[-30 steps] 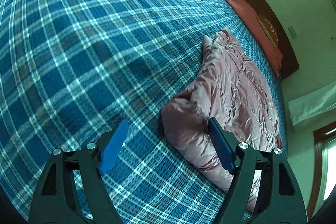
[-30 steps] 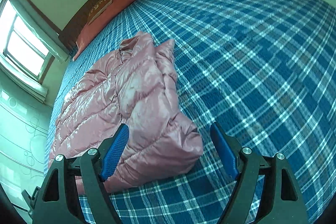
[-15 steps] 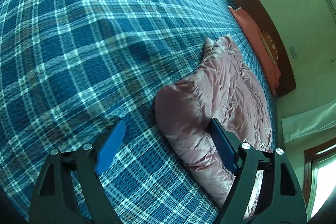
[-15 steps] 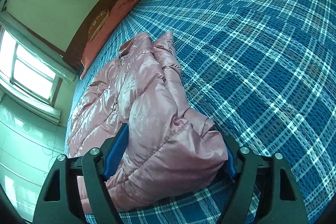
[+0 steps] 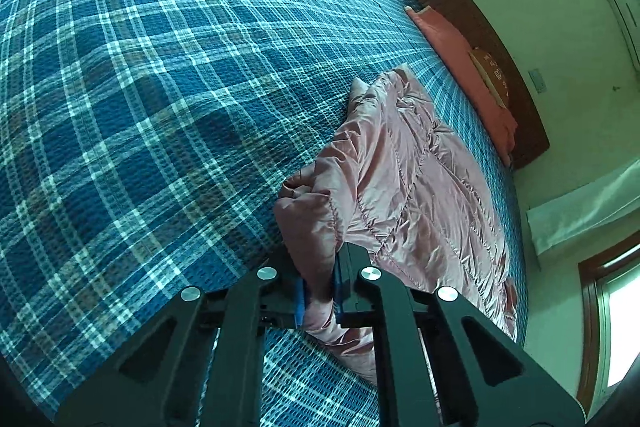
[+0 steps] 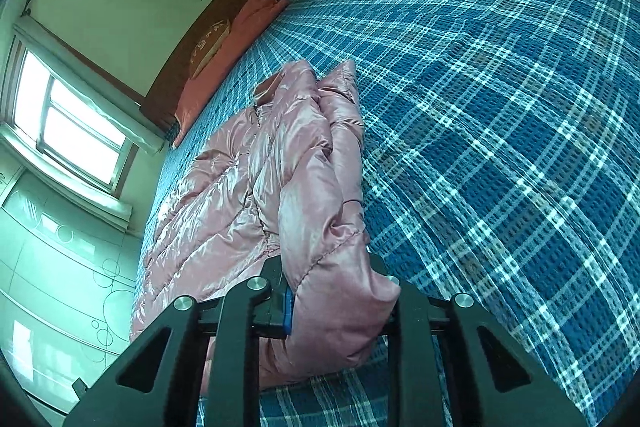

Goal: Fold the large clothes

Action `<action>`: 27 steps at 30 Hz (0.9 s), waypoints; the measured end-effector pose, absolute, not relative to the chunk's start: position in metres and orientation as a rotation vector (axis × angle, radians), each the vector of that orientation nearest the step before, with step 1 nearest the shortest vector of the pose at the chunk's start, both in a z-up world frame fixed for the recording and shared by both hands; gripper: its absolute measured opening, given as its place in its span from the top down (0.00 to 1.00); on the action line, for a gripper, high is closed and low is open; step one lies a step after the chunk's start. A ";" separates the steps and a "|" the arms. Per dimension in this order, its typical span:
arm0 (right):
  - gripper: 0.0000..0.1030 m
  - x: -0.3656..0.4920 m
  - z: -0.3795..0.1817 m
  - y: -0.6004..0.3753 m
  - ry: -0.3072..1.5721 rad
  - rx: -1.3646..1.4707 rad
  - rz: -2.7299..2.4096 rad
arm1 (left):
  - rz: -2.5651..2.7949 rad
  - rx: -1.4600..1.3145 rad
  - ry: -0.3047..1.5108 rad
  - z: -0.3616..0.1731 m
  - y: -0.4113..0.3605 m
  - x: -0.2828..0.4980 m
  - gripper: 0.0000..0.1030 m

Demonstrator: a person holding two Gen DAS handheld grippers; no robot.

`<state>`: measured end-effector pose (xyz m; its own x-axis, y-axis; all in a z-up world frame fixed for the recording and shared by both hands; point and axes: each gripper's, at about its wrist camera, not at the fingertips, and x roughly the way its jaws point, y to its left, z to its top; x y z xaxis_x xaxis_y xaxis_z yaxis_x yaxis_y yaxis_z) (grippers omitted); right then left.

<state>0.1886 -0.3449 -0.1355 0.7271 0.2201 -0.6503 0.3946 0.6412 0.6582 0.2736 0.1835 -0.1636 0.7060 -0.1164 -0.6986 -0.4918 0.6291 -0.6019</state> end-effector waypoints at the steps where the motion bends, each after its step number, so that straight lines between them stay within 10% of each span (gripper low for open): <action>1: 0.80 0.185 -0.135 -0.345 0.778 0.892 -0.109 | 0.240 -0.874 0.778 -0.162 0.184 0.268 0.91; 27: 0.80 0.053 -0.118 -0.343 0.830 0.901 -0.085 | 0.186 -0.830 0.853 -0.164 0.203 0.109 0.91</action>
<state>0.0533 -0.3432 -0.1183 0.6937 0.2642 -0.6700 0.3943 0.6392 0.6603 0.1091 0.2033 -0.1636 0.6629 -0.1691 -0.7294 -0.4570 0.6803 -0.5731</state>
